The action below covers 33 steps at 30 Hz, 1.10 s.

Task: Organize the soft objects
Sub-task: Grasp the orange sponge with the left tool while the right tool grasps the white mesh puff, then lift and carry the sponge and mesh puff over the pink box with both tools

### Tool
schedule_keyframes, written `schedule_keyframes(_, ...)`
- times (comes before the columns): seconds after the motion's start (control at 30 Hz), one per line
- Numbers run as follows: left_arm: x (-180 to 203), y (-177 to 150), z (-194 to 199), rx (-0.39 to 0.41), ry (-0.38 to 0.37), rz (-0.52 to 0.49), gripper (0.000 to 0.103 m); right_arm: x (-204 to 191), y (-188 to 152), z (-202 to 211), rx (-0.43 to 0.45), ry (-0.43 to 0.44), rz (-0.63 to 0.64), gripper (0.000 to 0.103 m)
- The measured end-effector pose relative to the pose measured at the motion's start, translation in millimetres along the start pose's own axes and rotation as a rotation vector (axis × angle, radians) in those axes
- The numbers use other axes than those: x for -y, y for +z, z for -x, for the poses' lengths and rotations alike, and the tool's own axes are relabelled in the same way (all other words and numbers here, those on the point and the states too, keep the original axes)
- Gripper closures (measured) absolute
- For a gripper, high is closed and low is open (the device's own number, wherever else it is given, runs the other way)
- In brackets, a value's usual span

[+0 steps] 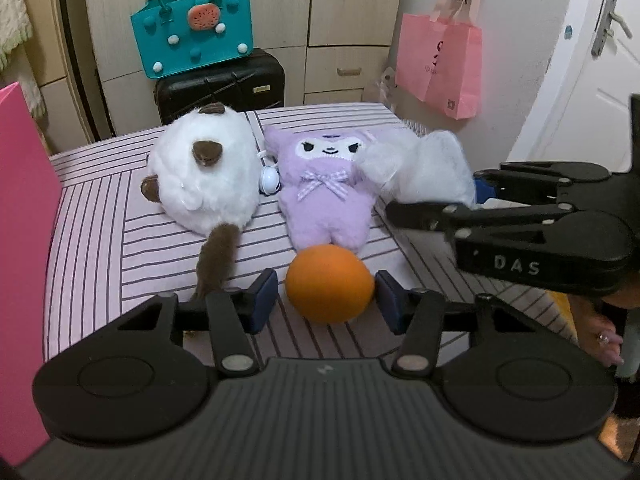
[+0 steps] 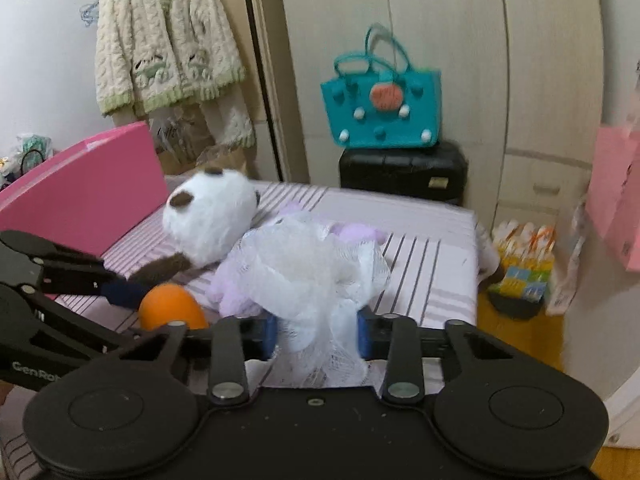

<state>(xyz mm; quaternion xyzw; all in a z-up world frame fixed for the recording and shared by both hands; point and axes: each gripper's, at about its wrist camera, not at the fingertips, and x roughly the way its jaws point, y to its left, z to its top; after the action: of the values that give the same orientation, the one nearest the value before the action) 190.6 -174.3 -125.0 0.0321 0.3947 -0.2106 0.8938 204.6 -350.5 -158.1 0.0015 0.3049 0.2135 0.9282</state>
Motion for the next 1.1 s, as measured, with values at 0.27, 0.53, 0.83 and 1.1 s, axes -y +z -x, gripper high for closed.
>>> schedule_keyframes(0.27, -1.4, -1.6, 3.1, -0.002, 0.003, 0.009, 0.062, 11.8, 4.9, 23.1, 0.104, -0.083, -0.055, 0.074)
schedule_keyframes(0.53, -5.3, -8.5, 22.5, 0.009, -0.006, 0.013, 0.062, 20.9, 8.0, 36.8, 0.127, -0.203, -0.065, 0.075)
schedule_keyframes(0.83, -11.5, -11.9, 43.4, 0.007, -0.032, 0.029, 0.062, 12.5, 34.6, 53.8, 0.164, -0.266, 0.001, 0.075)
schedule_keyframes(1.1, -15.2, -14.6, 67.1, -0.072, -0.05, -0.047, 0.062, -16.0, 55.2, 84.9, 0.138, -0.23, 0.066, 0.075)
